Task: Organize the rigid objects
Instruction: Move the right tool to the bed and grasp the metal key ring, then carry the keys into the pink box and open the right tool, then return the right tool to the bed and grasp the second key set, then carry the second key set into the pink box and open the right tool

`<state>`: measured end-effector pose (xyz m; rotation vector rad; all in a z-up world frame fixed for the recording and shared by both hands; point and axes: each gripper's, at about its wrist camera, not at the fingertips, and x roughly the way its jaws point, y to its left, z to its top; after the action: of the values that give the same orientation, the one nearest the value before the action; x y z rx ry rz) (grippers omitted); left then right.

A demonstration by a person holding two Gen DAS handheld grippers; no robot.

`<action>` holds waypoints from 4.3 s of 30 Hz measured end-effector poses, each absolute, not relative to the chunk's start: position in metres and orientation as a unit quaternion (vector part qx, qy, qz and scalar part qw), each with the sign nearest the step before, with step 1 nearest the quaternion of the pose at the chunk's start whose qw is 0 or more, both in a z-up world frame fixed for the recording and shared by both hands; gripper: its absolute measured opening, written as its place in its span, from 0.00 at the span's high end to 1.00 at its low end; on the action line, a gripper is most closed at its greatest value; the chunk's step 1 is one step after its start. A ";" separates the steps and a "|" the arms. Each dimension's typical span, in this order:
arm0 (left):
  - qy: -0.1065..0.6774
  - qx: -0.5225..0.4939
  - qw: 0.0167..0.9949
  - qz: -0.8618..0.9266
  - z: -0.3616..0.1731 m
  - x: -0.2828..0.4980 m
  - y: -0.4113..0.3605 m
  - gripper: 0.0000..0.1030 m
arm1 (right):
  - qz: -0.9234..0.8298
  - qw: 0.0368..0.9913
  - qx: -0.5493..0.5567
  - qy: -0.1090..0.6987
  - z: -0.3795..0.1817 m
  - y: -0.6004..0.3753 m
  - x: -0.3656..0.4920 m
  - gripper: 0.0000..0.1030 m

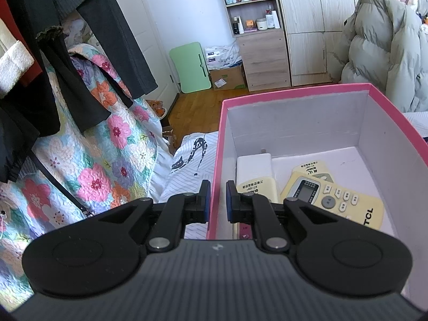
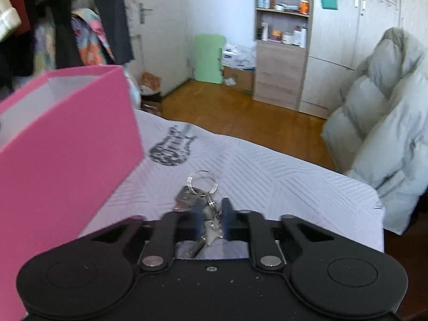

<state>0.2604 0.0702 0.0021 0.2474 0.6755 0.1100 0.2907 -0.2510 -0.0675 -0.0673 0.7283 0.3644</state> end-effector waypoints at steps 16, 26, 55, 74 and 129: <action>0.330 0.117 0.935 0.060 0.002 0.259 0.070 0.91 | 0.204 0.948 0.017 0.243 0.019 -0.256 0.213 0.96; 0.329 0.117 0.935 0.060 0.003 0.258 0.071 0.91 | 0.307 0.930 0.013 0.203 0.082 -0.203 0.168 0.96; 0.321 0.099 0.940 0.056 0.006 0.260 0.077 0.92 | 0.281 0.902 -0.038 0.325 0.016 -0.099 0.250 0.87; 0.320 0.100 0.940 0.055 0.007 0.259 0.078 0.91 | 0.174 0.925 -0.001 0.337 0.029 -0.250 0.205 0.75; 0.322 0.124 0.937 0.062 0.004 0.260 0.067 0.92 | 0.240 0.932 0.074 0.260 0.035 -0.221 0.219 0.95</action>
<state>0.2597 0.0672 0.0042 0.2530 0.6581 0.1261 0.2189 -0.2209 0.0350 0.1511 0.5320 0.4918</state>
